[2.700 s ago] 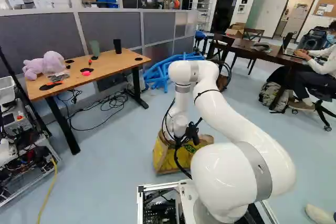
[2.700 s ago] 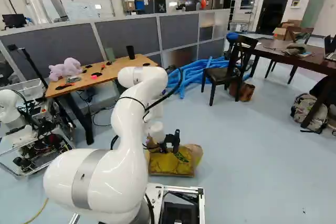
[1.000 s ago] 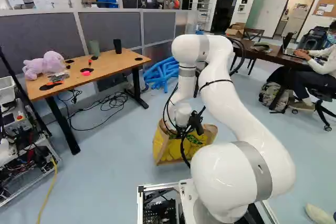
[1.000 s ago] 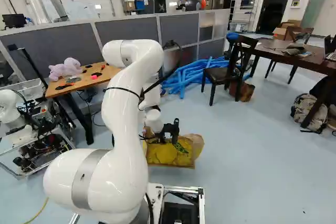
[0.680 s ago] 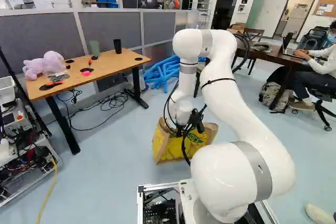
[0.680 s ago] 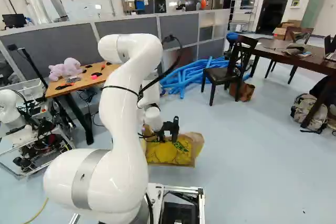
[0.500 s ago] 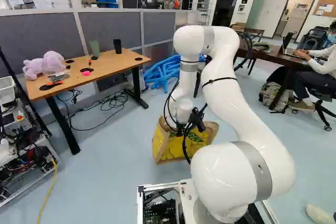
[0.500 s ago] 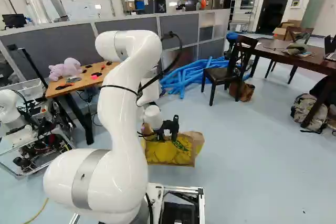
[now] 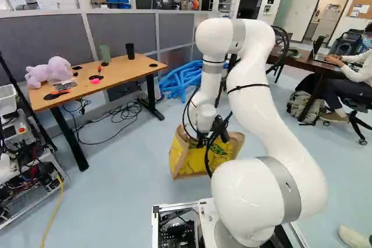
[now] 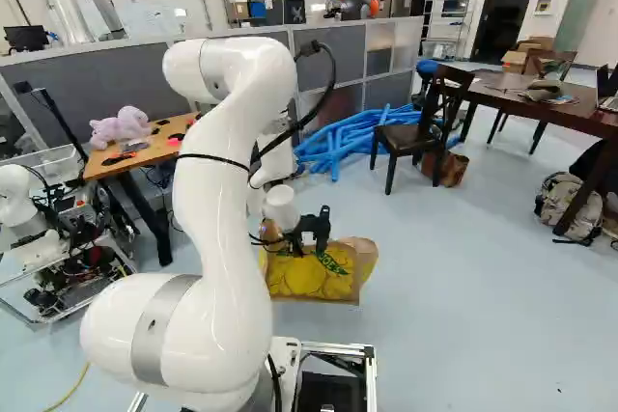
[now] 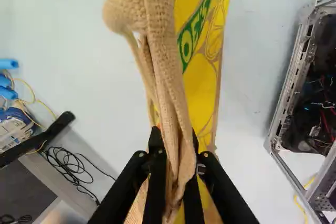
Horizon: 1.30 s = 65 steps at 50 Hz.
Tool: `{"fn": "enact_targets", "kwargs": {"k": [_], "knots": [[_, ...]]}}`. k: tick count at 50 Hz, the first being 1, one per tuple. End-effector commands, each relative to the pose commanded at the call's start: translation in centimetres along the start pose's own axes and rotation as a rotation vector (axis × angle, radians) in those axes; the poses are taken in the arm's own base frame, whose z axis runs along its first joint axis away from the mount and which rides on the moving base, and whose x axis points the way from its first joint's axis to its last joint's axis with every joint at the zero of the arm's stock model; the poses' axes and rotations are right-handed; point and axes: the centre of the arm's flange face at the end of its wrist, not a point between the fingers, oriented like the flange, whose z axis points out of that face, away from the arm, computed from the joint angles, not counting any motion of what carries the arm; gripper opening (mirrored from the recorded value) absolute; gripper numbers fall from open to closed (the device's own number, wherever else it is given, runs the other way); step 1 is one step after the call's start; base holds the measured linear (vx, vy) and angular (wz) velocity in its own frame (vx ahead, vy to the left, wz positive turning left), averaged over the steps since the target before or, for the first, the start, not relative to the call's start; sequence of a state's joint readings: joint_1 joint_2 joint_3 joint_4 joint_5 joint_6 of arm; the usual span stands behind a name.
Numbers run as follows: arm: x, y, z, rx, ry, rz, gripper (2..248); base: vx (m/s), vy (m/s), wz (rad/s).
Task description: Pick up the bag on the ground and place it on the table
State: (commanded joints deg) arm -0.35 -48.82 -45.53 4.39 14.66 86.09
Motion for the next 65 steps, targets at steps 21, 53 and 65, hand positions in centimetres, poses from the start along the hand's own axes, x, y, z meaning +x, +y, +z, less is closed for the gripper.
{"fn": "enact_targets", "kwargs": {"k": [21, 53, 65], "knots": [[1.7, -1.9, -2.6, 0.054, 0.007, 0.037, 35, 0.000, 0.000, 0.000], [2.2, -5.9, -6.0, 0.130, 0.007, 0.045, 35, 0.000, 0.000, 0.000], [2.2, -7.2, -7.2, 0.133, 0.003, 0.036, 35, 0.000, 0.000, 0.000]]}}
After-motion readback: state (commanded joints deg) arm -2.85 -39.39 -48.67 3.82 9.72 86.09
